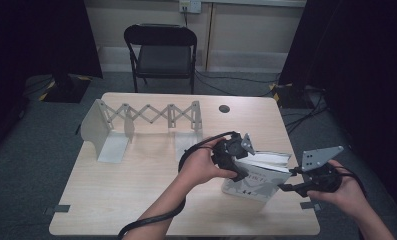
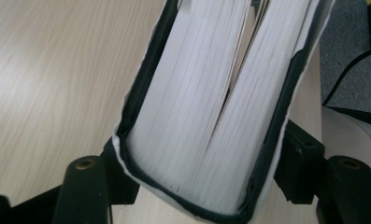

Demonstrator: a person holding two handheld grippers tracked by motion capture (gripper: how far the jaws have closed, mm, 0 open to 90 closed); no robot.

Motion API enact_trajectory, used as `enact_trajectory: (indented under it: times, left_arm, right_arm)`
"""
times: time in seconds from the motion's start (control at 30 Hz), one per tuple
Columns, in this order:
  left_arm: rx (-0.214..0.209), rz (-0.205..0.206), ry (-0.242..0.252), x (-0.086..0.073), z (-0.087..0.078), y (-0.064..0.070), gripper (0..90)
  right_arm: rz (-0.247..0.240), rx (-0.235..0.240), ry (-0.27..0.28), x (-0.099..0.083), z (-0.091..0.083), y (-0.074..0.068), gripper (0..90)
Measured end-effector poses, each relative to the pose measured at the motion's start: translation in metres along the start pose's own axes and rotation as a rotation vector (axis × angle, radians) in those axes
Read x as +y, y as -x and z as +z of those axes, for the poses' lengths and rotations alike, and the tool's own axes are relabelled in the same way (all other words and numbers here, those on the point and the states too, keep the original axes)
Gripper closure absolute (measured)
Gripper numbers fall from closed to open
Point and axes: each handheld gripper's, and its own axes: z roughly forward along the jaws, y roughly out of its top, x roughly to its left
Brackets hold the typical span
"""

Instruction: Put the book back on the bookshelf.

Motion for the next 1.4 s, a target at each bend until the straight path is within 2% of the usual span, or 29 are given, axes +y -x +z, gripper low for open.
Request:
enact_trajectory:
  times: [0.2,0.23,0.3,0.43,0.5,0.57,0.7,0.97,1.0,1.4]
  left_arm:
    - [-0.030,-0.024,-0.027,0.000,-0.006,0.007,47.2]
    - [-0.032,-0.034,-0.031,0.001,-0.006,0.009,48.0]
    - [-0.028,-0.030,-0.042,0.001,-0.007,0.010,49.4]
    - [-0.017,-0.034,-0.047,0.000,-0.009,0.014,51.3]
    - [-0.007,-0.041,-0.051,-0.001,-0.011,0.016,52.1]
    - [-0.004,-0.046,-0.060,-0.003,-0.013,0.017,52.7]
    - [-0.001,-0.042,-0.082,-0.006,-0.018,0.016,52.8]
    - [0.017,-0.085,-0.113,-0.020,-0.032,0.010,52.9]
    - [0.020,-0.097,-0.114,-0.022,-0.033,0.010,52.9]
    - [0.035,-0.119,-0.128,-0.036,-0.045,0.006,53.0]
  right_arm:
    - [0.010,-0.013,0.012,-0.001,0.000,0.003,56.5]
    - [0.012,-0.014,0.014,-0.001,0.001,0.003,56.2]
    - [0.017,-0.015,0.019,-0.002,0.001,0.003,54.6]
    - [0.012,-0.020,0.024,-0.003,0.003,0.001,48.9]
    - [0.014,-0.041,0.011,-0.004,0.004,0.002,42.2]
    - [0.028,-0.047,0.003,-0.006,0.008,0.004,41.1]
    - [0.044,-0.048,0.012,-0.009,0.012,0.004,37.4]
    - [0.083,-0.051,0.034,-0.014,0.018,0.005,30.9]
    - [0.084,-0.055,0.031,-0.014,0.019,0.005,30.2]
    - [0.092,-0.069,0.053,-0.015,0.032,0.006,26.4]
